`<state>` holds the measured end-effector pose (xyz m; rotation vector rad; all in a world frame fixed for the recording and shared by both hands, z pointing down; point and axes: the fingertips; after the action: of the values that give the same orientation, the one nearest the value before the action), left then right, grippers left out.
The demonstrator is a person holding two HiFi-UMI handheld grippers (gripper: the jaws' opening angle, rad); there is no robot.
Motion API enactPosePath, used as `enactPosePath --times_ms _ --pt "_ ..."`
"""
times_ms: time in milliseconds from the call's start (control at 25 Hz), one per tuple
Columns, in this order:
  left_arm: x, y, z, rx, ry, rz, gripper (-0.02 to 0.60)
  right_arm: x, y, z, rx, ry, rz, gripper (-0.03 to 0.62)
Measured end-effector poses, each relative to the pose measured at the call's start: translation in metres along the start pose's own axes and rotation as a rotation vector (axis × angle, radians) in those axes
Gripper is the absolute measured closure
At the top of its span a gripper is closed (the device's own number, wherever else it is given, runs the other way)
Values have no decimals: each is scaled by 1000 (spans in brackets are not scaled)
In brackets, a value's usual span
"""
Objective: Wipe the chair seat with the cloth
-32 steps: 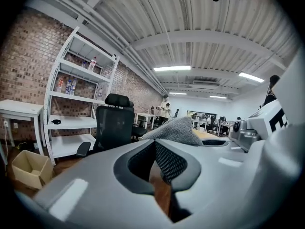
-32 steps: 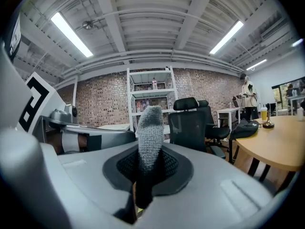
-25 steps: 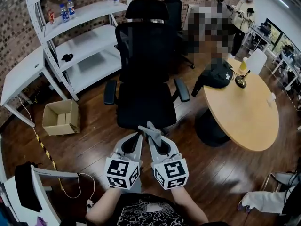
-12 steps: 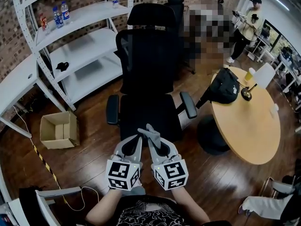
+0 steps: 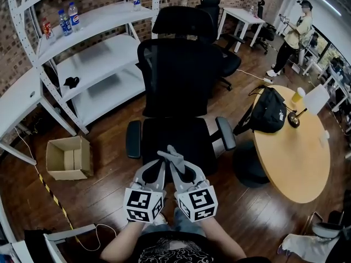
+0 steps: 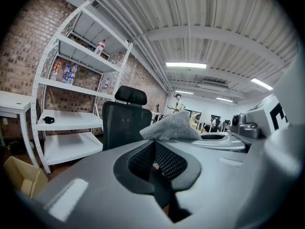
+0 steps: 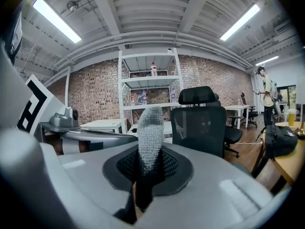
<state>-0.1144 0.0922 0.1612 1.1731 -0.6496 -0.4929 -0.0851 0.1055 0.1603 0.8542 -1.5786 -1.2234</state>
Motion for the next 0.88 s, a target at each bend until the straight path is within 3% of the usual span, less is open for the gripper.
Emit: enactPosePath --times_ms 600,880 --pt "99 -15 78 -59 -123 -15 577 125 -15 -61 -67 -124 34 574" --pt "146 -24 113 -84 -155 -49 577 180 -19 -87 -151 -157 46 574"
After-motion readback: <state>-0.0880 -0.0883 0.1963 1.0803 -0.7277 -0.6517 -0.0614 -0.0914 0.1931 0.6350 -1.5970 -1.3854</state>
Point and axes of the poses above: the fingertips, and each gripper's own axes: x forward along the fingers, z to its left, y out of its underside, and after that the axes turned 3 degrees about y, right-handed
